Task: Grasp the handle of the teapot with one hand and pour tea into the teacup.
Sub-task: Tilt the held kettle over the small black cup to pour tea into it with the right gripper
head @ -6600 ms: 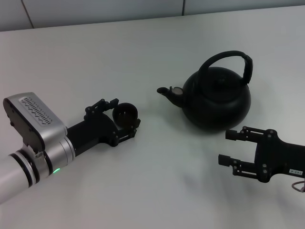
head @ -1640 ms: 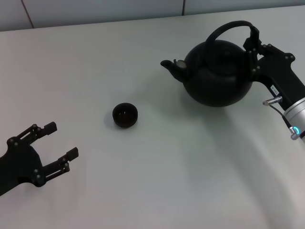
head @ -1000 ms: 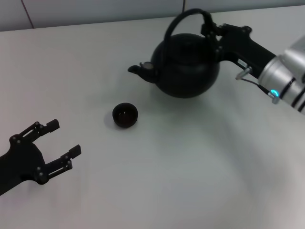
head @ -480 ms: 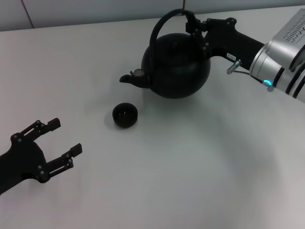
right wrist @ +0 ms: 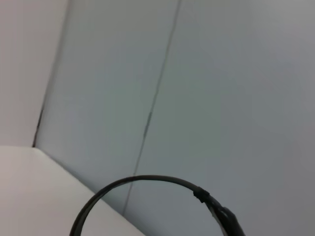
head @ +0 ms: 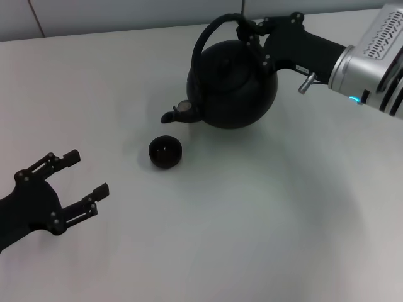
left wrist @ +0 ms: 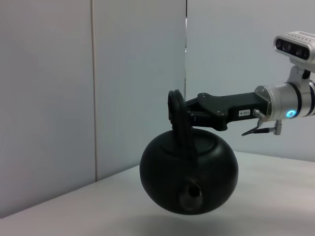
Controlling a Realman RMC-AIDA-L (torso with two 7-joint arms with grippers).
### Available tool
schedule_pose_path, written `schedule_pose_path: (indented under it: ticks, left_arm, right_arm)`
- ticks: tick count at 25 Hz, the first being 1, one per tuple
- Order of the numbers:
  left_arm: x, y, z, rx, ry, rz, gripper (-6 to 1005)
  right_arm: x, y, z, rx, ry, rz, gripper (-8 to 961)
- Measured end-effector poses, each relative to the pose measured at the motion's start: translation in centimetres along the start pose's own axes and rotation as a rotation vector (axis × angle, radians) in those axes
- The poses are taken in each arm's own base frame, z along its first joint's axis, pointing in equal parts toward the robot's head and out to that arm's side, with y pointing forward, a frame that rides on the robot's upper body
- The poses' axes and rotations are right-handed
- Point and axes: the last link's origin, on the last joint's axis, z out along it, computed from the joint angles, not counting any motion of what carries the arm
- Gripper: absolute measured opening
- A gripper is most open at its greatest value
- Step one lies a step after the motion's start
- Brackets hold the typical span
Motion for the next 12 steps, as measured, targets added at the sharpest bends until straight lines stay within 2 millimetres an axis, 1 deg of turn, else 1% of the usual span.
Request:
schedule_pose_path:
  ticks: [12]
  left_arm:
    - [-0.1,0.0,-0.2,0.009,0.001,-0.003,814]
  right_arm:
    - [-1.1,-0.2,0.9,-0.064,0.004,-0.148,91]
